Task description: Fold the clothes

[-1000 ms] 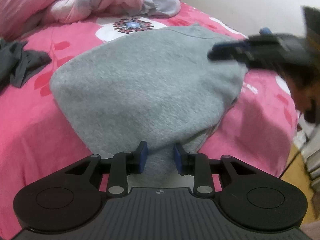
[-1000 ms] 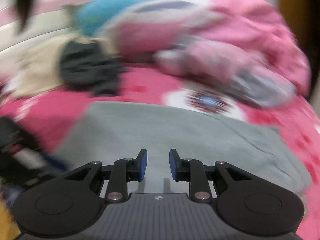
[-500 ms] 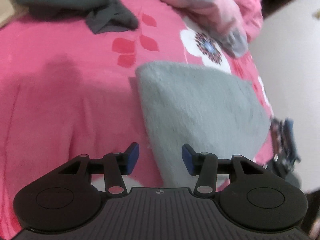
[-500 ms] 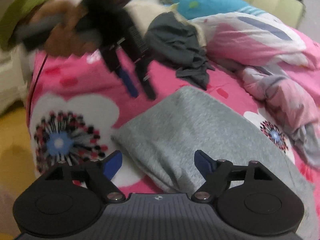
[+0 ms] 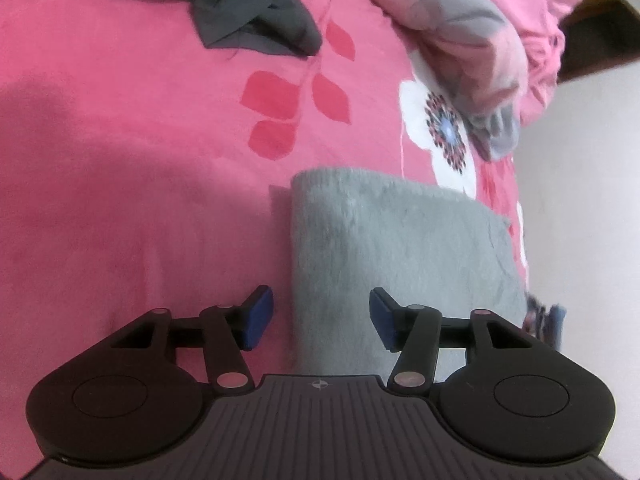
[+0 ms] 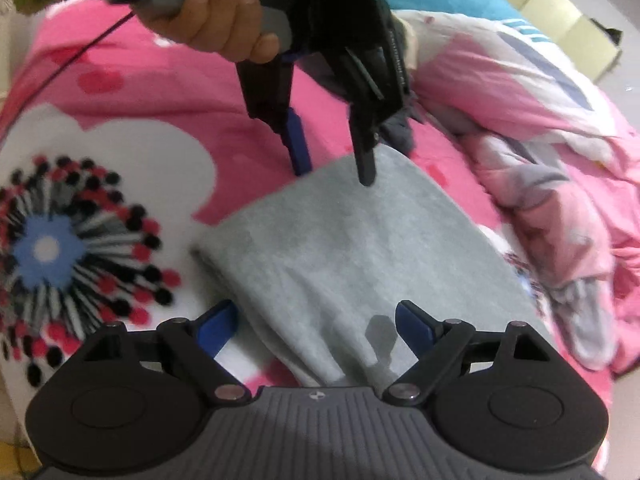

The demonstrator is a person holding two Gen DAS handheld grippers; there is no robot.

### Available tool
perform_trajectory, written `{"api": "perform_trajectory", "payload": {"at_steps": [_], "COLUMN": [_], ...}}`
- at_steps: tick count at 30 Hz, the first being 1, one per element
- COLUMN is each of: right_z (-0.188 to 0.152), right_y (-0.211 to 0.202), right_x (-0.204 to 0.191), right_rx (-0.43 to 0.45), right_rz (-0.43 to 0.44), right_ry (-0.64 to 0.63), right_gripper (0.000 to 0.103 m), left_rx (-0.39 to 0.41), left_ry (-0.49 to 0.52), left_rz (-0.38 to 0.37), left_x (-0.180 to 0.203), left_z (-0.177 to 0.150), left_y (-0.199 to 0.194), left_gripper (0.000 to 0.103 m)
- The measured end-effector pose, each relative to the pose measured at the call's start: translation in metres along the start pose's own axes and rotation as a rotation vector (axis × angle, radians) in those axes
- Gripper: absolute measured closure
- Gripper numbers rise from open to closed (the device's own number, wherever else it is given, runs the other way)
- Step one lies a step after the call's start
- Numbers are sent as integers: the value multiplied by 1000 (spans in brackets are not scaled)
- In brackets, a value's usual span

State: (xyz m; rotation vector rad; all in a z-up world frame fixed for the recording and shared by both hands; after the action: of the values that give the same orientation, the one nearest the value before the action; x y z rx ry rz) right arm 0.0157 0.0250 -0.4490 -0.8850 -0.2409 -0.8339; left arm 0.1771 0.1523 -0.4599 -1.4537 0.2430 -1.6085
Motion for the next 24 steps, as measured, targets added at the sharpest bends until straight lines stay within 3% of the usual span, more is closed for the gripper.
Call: {"api": "perform_trajectory", "payload": {"at_steps": [6, 8, 12, 18, 20, 22, 24], "right_z": [2, 3, -1, 2, 4, 4, 6], "right_y": [9, 9, 3, 14, 16, 16, 13], "right_x": [8, 10, 7, 6, 6, 5, 8], "right_rx": [-21, -36, -64, -42, -24, -9, 0], "right_rz": [-96, -108, -140, -149, -136, -105, -94], "right_ry": [-17, -9, -44, -103, -120, -123, -110], "right_gripper": [16, 19, 34, 38, 45, 66, 73], "left_rx": [21, 18, 4, 12, 21, 33, 43], "left_ry": [-8, -2, 14, 16, -7, -27, -46], "left_rz": [-27, -21, -8, 9, 21, 27, 34], "left_x": [6, 7, 6, 5, 6, 9, 13], "left_z": [21, 26, 28, 27, 27, 27, 27], "left_y": [17, 23, 29, 30, 29, 26, 23], "left_gripper": [53, 61, 65, 72, 79, 84, 86]}}
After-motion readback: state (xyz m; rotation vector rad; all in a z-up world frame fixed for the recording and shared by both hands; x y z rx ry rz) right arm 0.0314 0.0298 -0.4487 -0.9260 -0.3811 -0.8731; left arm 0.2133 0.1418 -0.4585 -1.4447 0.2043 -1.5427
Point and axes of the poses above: each gripper's, at about its wrist camera, not at the fingertips, and y roughly the way its jaws point, x to its right, z to its top, the point moved 8 cm from there along y, roughly the way its jaws point, and after that the axes turned 9 degrees about x, right-handed, at the moved point
